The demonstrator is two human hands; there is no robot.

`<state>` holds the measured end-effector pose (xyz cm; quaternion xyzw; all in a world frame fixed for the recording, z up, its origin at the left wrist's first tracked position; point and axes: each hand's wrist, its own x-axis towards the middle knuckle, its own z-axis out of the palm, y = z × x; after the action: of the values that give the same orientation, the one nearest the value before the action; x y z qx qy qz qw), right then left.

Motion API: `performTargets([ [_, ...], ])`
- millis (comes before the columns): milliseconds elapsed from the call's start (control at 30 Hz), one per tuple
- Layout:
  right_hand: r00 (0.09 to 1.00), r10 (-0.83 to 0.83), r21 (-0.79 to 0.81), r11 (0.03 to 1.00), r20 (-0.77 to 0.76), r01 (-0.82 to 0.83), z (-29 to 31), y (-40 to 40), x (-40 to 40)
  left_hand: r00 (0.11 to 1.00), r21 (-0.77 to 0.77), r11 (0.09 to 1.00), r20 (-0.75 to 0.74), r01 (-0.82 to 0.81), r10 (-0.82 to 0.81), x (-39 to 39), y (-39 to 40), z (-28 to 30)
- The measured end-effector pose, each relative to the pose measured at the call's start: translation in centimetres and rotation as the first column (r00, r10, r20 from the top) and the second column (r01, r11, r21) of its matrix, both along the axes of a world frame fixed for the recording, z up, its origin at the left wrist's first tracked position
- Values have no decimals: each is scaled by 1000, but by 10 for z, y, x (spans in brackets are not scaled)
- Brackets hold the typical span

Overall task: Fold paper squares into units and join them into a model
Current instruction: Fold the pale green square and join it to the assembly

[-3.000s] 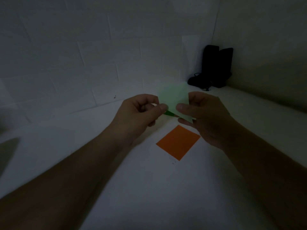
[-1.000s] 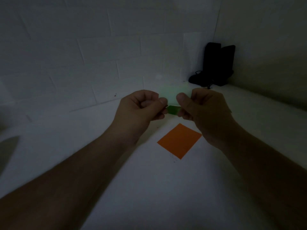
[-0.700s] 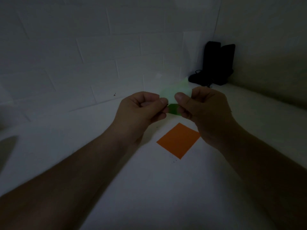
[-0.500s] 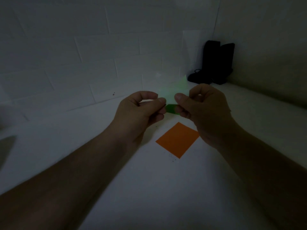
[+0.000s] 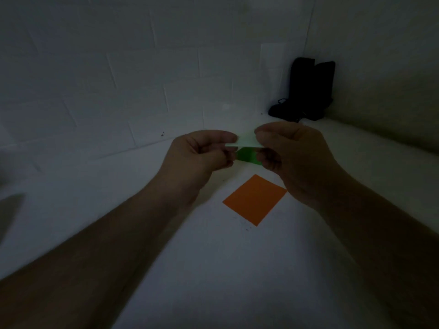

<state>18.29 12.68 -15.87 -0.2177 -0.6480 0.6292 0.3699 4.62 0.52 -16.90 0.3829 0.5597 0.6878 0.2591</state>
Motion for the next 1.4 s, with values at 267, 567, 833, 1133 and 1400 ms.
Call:
performTargets([
  [267,1000,15,200,980,-16,-12,-2,-1,2,958,63,986,-233,-156,166,-8,0,-3],
  [567,990,44,147,987,134,-64,-1,-1,3,985,32,995,-142,-97,101,-7,2,-5],
  [833,989,-103,319,946,110,63,-7,2,0,994,-27,997,-88,-71,68,-10,3,-6],
  [1133,976,-155,417,906,153,79,-7,5,2,989,-80,994,-139,-71,59,-13,1,-4],
  [1400,971,-123,407,913,206,29,-8,4,1,985,-126,992,-174,-25,3,-19,-2,-4],
])
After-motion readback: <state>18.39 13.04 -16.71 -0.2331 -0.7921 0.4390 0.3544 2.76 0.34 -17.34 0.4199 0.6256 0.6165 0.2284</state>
